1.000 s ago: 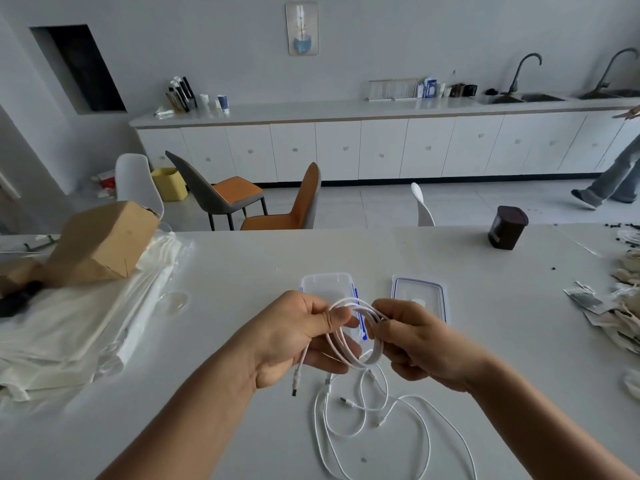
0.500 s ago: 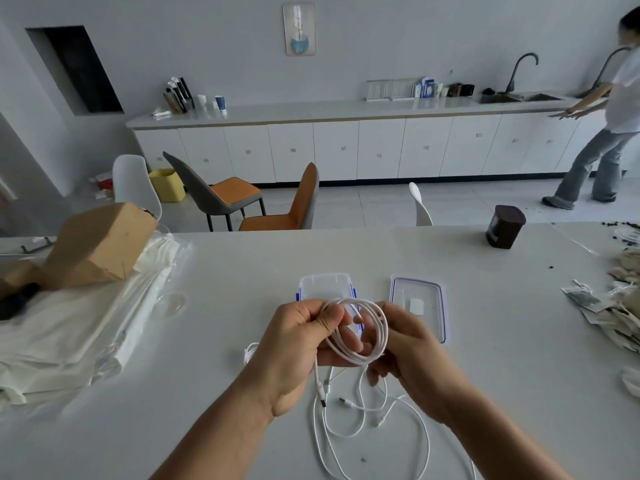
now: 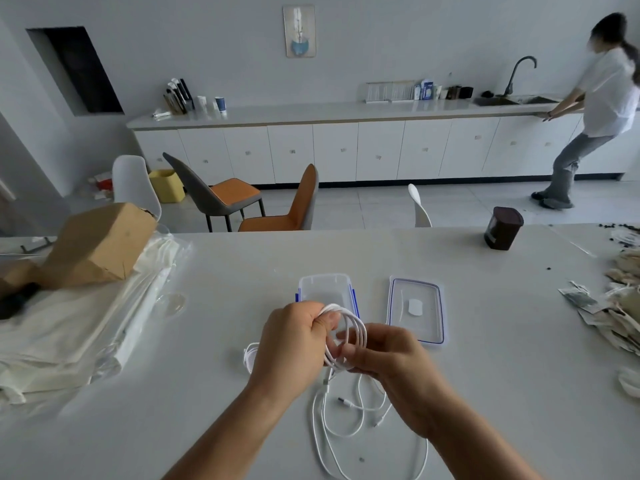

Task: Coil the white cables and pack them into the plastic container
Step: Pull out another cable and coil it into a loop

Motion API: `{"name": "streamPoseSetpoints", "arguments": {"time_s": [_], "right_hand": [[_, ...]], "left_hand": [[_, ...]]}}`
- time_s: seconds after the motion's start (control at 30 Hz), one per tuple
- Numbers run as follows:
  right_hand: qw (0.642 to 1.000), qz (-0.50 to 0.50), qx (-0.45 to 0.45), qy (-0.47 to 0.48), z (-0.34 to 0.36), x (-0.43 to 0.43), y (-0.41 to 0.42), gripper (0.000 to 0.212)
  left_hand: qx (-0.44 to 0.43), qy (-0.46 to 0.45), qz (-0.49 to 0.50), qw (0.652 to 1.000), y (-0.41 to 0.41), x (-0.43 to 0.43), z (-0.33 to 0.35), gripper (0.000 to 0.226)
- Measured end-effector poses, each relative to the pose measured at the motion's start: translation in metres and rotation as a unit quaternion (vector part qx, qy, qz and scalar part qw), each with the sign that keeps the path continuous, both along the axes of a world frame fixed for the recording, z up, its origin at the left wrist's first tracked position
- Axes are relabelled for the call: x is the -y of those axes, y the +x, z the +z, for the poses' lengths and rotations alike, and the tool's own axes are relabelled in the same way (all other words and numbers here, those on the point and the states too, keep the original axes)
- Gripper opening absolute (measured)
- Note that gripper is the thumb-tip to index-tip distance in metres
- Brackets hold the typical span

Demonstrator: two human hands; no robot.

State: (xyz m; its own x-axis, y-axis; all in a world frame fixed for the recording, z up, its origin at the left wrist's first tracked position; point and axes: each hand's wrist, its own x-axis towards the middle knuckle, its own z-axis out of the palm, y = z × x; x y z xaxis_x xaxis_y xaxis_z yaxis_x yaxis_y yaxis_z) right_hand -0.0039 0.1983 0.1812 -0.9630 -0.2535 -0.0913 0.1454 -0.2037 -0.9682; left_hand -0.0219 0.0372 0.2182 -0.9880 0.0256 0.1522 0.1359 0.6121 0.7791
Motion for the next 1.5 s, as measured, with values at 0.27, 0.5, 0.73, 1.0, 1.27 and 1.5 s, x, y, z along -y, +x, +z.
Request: {"name": "streamPoseSetpoints", "arguments": {"time_s": [0.27, 0.5, 0.73, 1.0, 1.27, 1.5], "right_hand": [[0.959, 0.000, 0.121, -0.256, -0.003, 0.004, 0.000, 0.044], [0.993, -0.116, 0.018, 0.024, 0.007, 0.009, 0.005, 0.037], [0.863, -0.236, -0.126, 0.428, 0.003, 0.013, 0.002, 0.023], [0.867, -0.269, -0.086, 0.410, 0.004, 0.012, -0.006, 0.013], [0.876, -0.329, -0.086, 0.342, -0.001, 0.021, -0.010, 0.024], [0.873, -0.324, -0.098, 0.350, 0.001, 0.023, -0.017, 0.017]], "left_hand": [[-0.005, 0.003, -0.014, 1.000, -0.007, 0.004, -0.013, 0.033], [-0.066, -0.058, -0.009, 0.996, -0.006, -0.004, -0.026, 0.035], [-0.230, -0.192, -0.010, 0.954, -0.006, -0.013, -0.028, 0.021], [-0.286, -0.266, -0.026, 0.920, 0.001, -0.022, -0.033, 0.033], [-0.282, -0.119, 0.002, 0.952, 0.000, -0.024, -0.032, 0.031], [-0.290, -0.087, 0.001, 0.953, 0.002, -0.027, -0.031, 0.032]]}}
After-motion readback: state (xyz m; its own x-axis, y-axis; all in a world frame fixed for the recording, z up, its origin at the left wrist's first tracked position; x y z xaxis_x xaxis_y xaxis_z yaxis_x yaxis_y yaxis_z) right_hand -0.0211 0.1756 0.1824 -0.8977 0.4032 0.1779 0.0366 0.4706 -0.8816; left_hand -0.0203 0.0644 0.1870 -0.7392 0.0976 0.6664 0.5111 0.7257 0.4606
